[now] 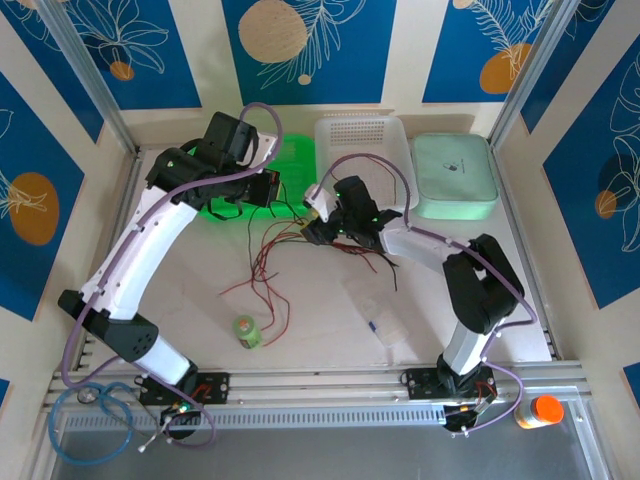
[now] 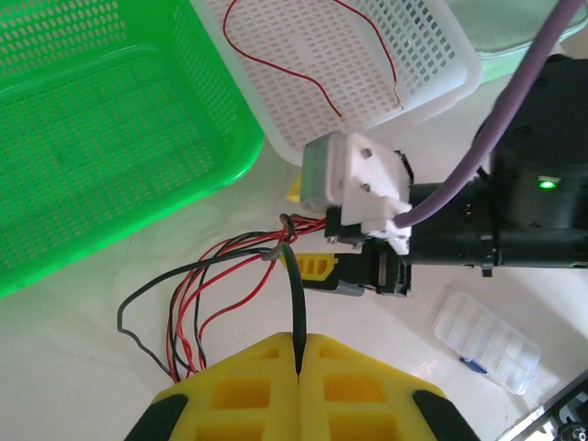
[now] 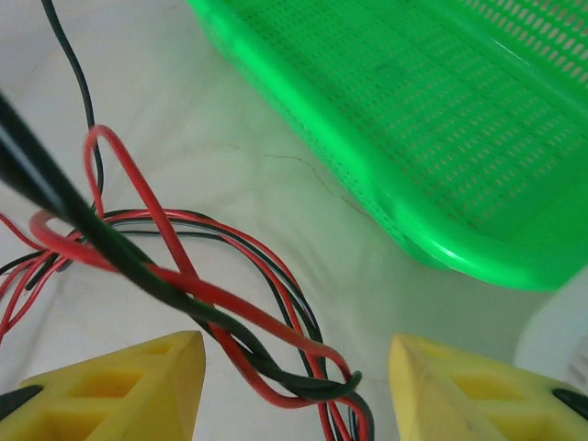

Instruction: Untangle the cables

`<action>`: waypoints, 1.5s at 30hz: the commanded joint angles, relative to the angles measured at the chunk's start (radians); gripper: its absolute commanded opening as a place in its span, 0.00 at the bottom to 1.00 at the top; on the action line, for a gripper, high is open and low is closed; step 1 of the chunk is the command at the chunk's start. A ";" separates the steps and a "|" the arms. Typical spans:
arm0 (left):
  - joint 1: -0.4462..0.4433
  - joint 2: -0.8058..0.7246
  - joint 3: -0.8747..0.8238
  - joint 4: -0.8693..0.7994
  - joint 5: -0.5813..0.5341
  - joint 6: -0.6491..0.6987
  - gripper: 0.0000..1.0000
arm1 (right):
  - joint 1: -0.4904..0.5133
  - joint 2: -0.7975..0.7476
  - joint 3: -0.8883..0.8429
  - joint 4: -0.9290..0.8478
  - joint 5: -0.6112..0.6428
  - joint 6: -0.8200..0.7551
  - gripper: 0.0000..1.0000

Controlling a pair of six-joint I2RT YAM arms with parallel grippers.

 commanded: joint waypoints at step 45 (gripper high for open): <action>0.051 -0.024 0.180 -0.107 -0.319 0.054 0.02 | -0.053 -0.123 -0.350 0.105 0.165 0.298 0.10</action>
